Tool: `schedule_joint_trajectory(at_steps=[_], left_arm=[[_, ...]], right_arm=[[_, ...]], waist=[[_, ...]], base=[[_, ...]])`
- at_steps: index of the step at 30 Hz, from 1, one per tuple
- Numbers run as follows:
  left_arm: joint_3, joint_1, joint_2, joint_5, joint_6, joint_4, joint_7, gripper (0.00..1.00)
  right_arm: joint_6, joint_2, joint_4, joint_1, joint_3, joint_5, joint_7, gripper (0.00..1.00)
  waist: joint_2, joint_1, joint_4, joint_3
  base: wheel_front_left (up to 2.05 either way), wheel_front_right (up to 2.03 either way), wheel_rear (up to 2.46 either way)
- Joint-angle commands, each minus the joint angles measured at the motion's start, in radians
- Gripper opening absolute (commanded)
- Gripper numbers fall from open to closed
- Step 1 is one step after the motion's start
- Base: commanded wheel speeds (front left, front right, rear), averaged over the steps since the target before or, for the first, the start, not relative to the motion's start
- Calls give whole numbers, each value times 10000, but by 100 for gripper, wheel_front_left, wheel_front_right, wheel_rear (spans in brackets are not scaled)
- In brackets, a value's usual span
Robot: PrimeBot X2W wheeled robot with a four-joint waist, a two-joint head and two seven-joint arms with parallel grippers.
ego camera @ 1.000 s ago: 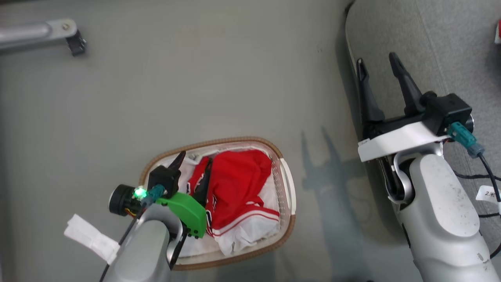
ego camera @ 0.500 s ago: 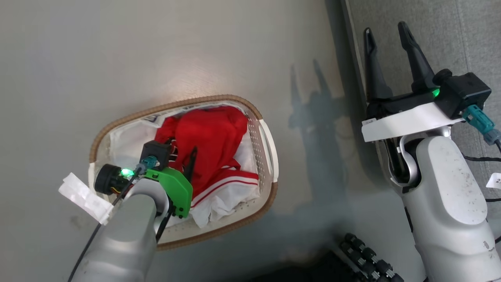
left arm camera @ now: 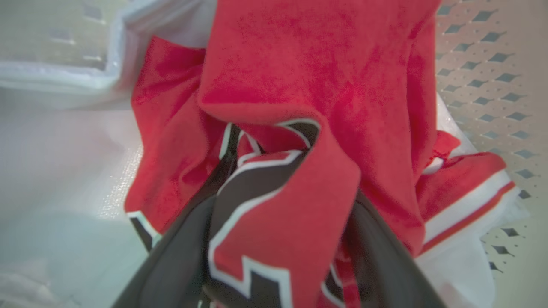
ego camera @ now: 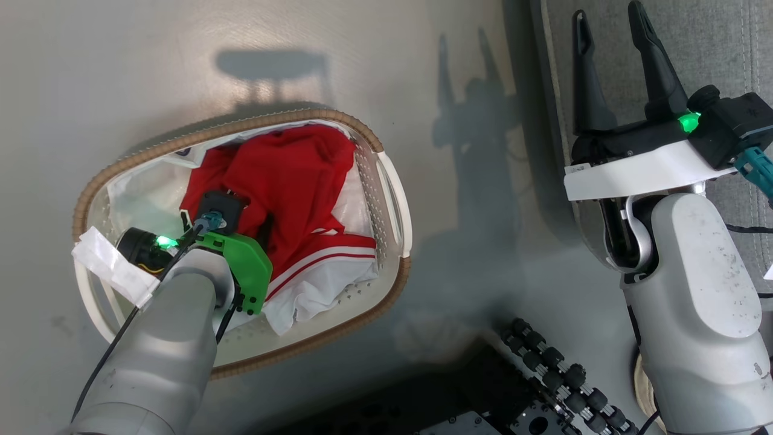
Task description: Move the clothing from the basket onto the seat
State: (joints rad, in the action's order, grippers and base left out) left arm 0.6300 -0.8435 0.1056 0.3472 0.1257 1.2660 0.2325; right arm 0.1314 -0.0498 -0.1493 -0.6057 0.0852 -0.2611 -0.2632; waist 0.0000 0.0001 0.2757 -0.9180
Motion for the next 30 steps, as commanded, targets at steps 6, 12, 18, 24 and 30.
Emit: schedule_joint_trajectory(at_steps=[6,12,18,24,30], left_arm=[[320,-237,99,-275,-328,187,-420,100],[403,-330,259,-233,-371,229,-669,0],[288,-81,168,19,-297,233,-513,0],[213,146,108,277,-177,225,-20,0],[44,453,36,566,-97,-62,282,0]], right_arm=[[-14,-25,166,44,-9,-133,-22,100],[-14,-26,76,64,3,-183,-22,100],[-14,-24,-169,-4,24,-140,-22,100],[-14,-32,-471,133,-9,50,-22,100],[-14,-34,-893,379,28,184,-22,100]], waist=[[0,-1,215,-333],[0,-1,205,-319],[0,-1,31,258],[0,-1,-269,1252],[0,-1,-650,2290]], base=[[0,0,0],[0,0,0],[0,0,0],[0,0,0],[0,0,0]])
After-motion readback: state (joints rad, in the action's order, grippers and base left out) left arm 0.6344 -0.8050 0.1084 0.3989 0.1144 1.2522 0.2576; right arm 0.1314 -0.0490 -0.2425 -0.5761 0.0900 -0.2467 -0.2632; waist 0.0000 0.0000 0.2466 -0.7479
